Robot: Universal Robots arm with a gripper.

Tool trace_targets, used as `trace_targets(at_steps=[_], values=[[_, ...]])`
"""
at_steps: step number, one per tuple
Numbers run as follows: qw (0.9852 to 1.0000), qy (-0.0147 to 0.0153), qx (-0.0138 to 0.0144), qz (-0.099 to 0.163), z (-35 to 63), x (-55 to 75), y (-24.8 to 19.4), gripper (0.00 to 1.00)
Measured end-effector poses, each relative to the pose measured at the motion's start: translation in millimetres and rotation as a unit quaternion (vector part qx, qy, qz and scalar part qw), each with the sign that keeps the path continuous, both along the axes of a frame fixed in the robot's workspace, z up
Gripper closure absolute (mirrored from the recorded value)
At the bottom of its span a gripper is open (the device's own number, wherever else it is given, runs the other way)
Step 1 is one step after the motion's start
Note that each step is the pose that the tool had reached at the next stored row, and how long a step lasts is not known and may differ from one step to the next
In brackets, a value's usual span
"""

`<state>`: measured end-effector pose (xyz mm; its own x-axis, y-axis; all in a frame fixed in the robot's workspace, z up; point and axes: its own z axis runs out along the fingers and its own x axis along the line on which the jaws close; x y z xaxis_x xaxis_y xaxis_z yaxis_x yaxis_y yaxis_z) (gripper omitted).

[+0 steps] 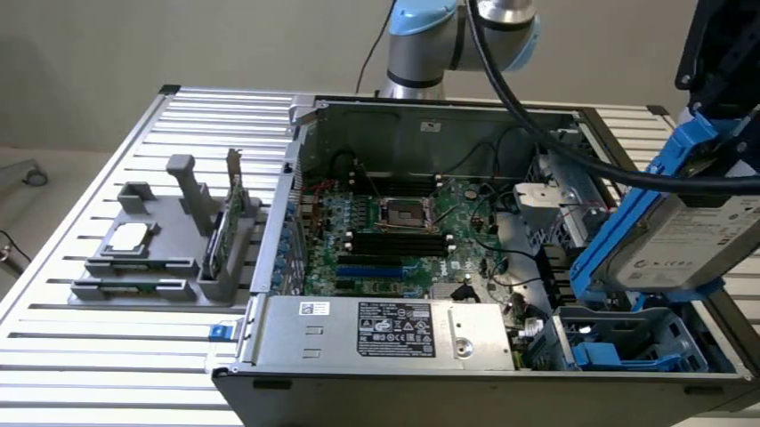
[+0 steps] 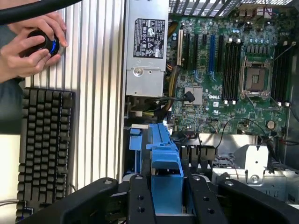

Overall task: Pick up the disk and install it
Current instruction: 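Pick up the disk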

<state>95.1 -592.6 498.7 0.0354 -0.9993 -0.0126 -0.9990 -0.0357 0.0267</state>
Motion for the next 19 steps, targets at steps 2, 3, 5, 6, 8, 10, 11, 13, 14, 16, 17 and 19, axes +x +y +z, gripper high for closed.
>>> trace_targets(at_steps=[2,3,5,6,8,10,11,13,14,16,17,19], values=[[1.0000,0.0033,0.0000,0.000,0.0,3.0,-4.1,0.67],[1.0000,0.0051,0.0000,0.000,0.1,4.6,-5.8,0.67],[1.0000,0.0082,0.0001,0.000,0.0,8.6,-9.2,0.67],[1.0000,0.0096,0.0001,0.000,0.0,11.3,-10.8,0.67],[0.9999,0.0121,0.0001,0.000,0.0,17.3,-13.8,0.67],[0.9999,0.0142,0.0003,0.000,0.1,22.0,-17.4,0.67],[0.9999,0.0145,0.0007,0.000,-0.1,22.7,-19.5,0.67],[0.9999,0.0145,0.0006,0.000,-0.5,22.7,-21.5,0.67],[0.9999,0.0145,0.0008,0.000,-0.9,22.6,-22.2,0.67],[0.9999,0.0145,0.0018,0.000,-2.0,22.6,-23.1,0.67],[0.9999,0.0144,0.0029,0.000,-2.9,22.6,-23.3,0.67],[0.9999,0.0139,0.0046,0.000,-4.3,22.4,-23.4,0.67]])
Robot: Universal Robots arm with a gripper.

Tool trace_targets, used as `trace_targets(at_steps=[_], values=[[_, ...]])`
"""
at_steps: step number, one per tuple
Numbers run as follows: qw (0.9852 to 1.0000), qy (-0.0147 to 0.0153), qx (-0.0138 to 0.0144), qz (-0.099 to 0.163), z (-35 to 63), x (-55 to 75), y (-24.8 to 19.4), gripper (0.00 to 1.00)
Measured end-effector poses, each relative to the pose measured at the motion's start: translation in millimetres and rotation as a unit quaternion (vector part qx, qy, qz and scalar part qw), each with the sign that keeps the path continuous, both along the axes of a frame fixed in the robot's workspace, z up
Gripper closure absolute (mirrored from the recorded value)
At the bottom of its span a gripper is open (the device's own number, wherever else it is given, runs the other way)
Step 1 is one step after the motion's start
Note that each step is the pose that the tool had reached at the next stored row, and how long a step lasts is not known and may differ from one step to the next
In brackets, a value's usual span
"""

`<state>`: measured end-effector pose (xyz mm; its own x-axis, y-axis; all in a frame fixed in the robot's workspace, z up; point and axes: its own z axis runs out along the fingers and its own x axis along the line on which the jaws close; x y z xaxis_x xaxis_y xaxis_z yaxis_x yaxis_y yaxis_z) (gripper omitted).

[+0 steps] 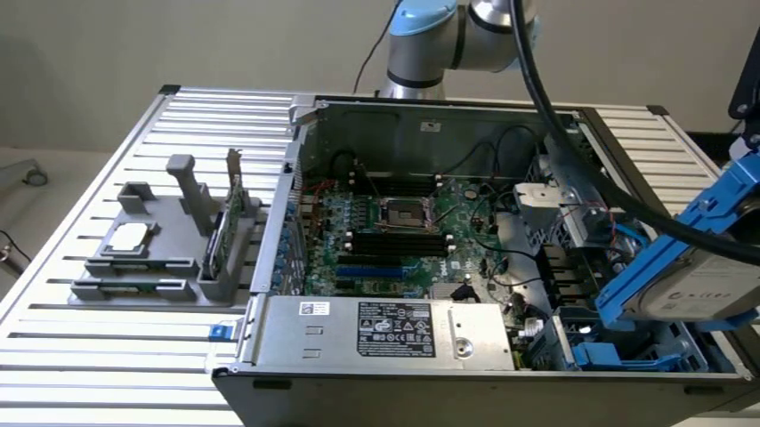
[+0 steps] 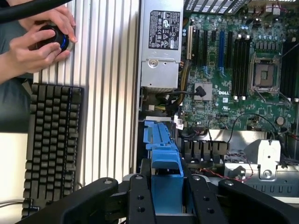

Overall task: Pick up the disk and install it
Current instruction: 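Pick up the disk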

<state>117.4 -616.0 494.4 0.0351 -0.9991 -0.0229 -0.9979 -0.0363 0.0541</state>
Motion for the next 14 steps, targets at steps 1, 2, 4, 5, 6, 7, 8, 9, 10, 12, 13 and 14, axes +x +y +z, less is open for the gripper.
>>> trace_targets(at_steps=[1,2,4,5,6,7,8,9,10,12,13,14], values=[[1.0000,-0.0002,0.0008,0.000,-0.8,-0.2,0.0,0.67],[1.0000,-0.0004,0.0017,0.000,-1.6,-0.4,0.0,0.67],[1.0000,-0.0009,0.0038,0.000,-3.2,-0.8,-0.1,0.67],[1.0000,-0.0010,0.0049,0.000,-4.0,-1.0,-0.1,0.67],[1.0000,-0.0012,0.0059,0.000,-4.7,-1.1,-0.1,0.67],[1.0000,-0.0014,0.0068,0.000,-5.2,-1.3,-0.1,0.67],[1.0000,-0.0016,0.0075,0.000,-5.8,-1.3,0.0,0.67],[1.0000,-0.0018,0.0084,0.000,-6.5,-1.4,0.0,0.67],[1.0000,-0.0022,0.0092,0.000,-7.1,-1.5,-0.1,0.67],[0.9999,-0.0033,0.0104,0.000,-8.5,-1.8,0.0,0.67],[0.9999,-0.0042,0.0108,0.000,-9.5,-2.3,0.0,0.67],[0.9999,-0.0054,0.0110,0.000,-10.6,-3.0,0.1,0.67]])
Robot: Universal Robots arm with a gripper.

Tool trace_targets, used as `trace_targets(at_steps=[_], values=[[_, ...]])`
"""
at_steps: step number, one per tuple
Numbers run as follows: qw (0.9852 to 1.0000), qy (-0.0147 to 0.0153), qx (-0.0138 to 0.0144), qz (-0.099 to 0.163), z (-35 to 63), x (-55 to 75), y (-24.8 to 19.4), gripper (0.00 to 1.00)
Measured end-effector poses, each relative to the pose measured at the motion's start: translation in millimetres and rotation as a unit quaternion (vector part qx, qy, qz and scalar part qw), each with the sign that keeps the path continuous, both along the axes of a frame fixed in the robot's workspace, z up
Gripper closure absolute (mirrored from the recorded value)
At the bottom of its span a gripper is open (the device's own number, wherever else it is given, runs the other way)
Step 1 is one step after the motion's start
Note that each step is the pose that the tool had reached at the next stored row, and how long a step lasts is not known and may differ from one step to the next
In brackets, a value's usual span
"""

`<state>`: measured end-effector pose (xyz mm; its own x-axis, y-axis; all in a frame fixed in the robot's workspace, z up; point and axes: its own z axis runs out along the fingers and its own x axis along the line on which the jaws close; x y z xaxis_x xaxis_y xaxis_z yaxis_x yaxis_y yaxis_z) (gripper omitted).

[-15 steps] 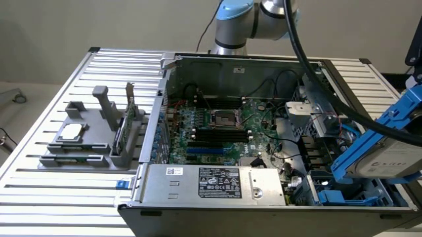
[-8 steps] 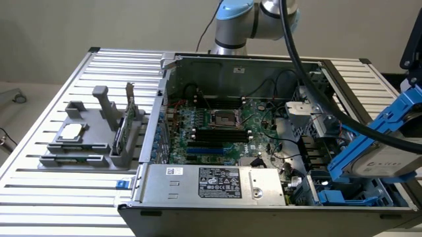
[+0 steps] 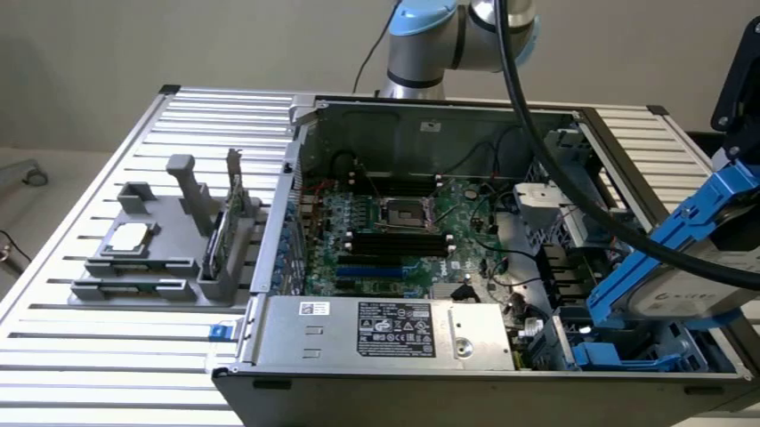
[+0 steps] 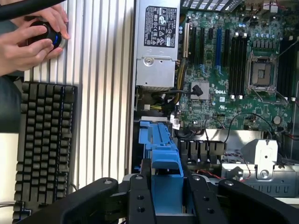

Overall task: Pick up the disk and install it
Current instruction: 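Pick up the disk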

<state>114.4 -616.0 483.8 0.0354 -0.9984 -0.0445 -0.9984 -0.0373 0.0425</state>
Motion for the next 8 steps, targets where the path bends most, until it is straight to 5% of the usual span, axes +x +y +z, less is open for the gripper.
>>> trace_targets(at_steps=[4,8], values=[[1.0000,-0.0056,0.0004,0.000,-5.0,-5.3,1.5,0.67],[1.0000,-0.0080,0.0004,0.000,-8.4,-9.3,8.4,0.67]])
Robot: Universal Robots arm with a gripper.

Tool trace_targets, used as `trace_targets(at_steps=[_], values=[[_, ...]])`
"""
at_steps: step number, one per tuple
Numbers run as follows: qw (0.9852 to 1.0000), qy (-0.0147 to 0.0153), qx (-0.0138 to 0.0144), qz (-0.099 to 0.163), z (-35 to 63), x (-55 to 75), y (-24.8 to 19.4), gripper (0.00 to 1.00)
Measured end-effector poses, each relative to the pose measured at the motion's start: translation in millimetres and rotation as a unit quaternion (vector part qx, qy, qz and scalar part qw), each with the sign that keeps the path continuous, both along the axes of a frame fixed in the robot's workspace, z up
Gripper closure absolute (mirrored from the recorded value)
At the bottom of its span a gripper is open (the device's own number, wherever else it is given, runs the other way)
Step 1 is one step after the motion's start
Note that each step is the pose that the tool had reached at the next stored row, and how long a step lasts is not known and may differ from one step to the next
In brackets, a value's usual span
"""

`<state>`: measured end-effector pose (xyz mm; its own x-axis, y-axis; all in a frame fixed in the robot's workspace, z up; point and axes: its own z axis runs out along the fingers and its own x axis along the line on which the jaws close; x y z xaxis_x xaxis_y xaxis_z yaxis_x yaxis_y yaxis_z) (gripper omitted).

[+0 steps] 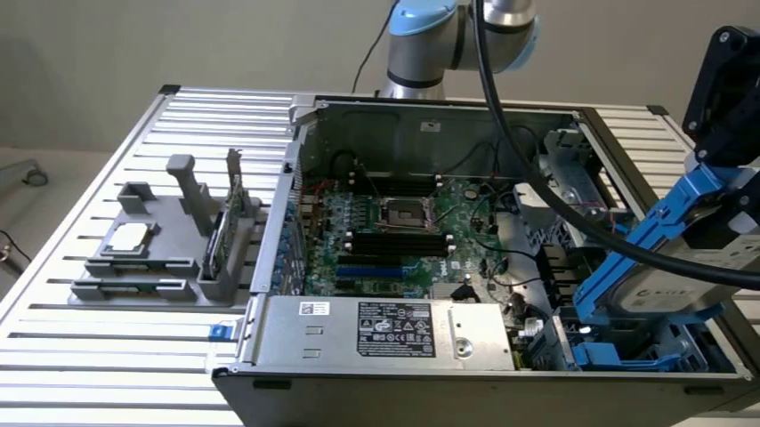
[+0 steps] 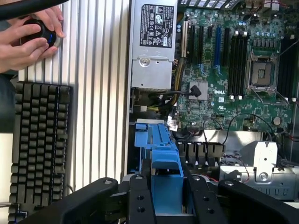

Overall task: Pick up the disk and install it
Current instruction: 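Pick up the disk, then insert the disk into the insertion slot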

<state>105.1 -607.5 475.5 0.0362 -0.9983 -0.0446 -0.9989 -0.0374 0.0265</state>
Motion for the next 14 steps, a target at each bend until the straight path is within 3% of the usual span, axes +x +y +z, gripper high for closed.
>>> trace_targets(at_steps=[4,14], values=[[1.0000,-0.0010,0.0000,0.000,-2.0,-0.7,6.2,0.67],[1.0000,-0.0010,0.0002,-0.001,-2.0,-0.8,6.4,0.67]])
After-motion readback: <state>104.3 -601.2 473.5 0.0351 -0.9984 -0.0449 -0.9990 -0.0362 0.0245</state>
